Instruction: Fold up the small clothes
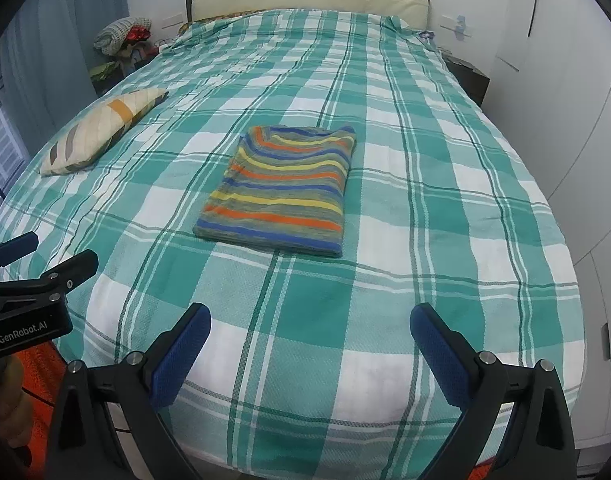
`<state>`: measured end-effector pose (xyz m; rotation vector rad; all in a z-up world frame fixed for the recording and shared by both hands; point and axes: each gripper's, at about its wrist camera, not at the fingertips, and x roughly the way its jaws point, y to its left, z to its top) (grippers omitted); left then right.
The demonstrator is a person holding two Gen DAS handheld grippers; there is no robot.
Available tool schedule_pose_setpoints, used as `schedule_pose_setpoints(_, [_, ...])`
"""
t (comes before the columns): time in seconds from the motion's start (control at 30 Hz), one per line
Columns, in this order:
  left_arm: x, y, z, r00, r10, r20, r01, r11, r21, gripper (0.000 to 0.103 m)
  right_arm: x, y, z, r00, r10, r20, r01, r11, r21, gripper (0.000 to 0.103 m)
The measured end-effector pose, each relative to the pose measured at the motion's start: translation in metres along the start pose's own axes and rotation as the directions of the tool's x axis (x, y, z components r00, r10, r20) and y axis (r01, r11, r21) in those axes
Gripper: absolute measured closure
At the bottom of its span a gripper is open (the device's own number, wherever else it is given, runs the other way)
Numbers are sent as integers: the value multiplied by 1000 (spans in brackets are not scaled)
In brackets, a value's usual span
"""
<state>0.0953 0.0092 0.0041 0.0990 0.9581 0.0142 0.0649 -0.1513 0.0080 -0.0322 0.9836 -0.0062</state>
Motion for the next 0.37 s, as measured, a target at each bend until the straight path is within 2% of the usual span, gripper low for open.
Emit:
schedule_pose_setpoints(0.27, [0, 1, 0, 1000, 5, -8, -5, 1000, 5, 1, -1, 0, -1, 1000, -7, -2, 8, 1000, 6, 4])
schedule_pose_setpoints(0.37, [-3, 0, -1, 1000, -2, 13, 1, 1000, 7, 1, -2, -3, -1, 1000, -11, -1, 11, 1000, 12, 4])
